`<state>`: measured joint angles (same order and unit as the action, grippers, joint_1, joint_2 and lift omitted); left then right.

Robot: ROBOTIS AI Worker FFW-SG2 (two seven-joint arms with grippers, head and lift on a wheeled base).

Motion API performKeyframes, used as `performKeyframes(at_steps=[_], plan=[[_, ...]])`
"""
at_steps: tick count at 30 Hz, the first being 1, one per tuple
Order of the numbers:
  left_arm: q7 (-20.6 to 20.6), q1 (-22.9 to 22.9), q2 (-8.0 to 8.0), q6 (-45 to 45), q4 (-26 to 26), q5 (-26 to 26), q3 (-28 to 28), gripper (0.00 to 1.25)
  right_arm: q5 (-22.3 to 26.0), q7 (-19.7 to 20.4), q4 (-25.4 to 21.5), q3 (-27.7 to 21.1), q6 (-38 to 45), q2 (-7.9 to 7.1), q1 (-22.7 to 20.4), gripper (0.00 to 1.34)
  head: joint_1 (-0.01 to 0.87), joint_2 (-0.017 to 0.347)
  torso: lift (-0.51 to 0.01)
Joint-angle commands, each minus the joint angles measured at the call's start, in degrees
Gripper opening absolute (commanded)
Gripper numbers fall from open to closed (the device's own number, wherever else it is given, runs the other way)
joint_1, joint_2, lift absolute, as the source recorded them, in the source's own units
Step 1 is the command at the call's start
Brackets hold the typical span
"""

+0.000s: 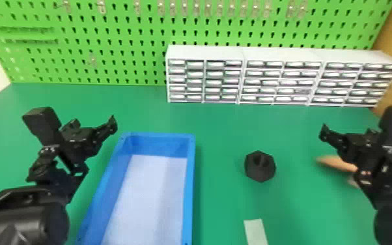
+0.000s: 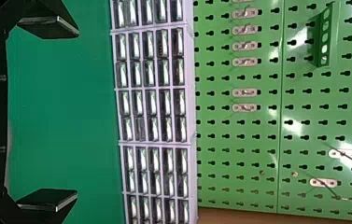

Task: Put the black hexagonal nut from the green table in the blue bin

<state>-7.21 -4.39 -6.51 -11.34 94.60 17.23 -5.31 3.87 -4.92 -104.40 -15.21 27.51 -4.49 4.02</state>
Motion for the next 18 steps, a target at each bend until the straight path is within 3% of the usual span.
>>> performKeyframes(at_steps=[1,18], plan=[[0.00,0.00,0.00,0.00,-0.03,0.00,-0.05,1.12,0.00,0.00,-0.02,0.01,0.09,0.00,0.03,1.24,0.666,0.032,-0.100],[0.00,0.00,0.00,-0.09,0.06,0.00,-0.05,1.12,0.00,0.00,-0.02,-0.17,0.18,-0.08,0.11,1.24,0.666,0.032,-0.100]])
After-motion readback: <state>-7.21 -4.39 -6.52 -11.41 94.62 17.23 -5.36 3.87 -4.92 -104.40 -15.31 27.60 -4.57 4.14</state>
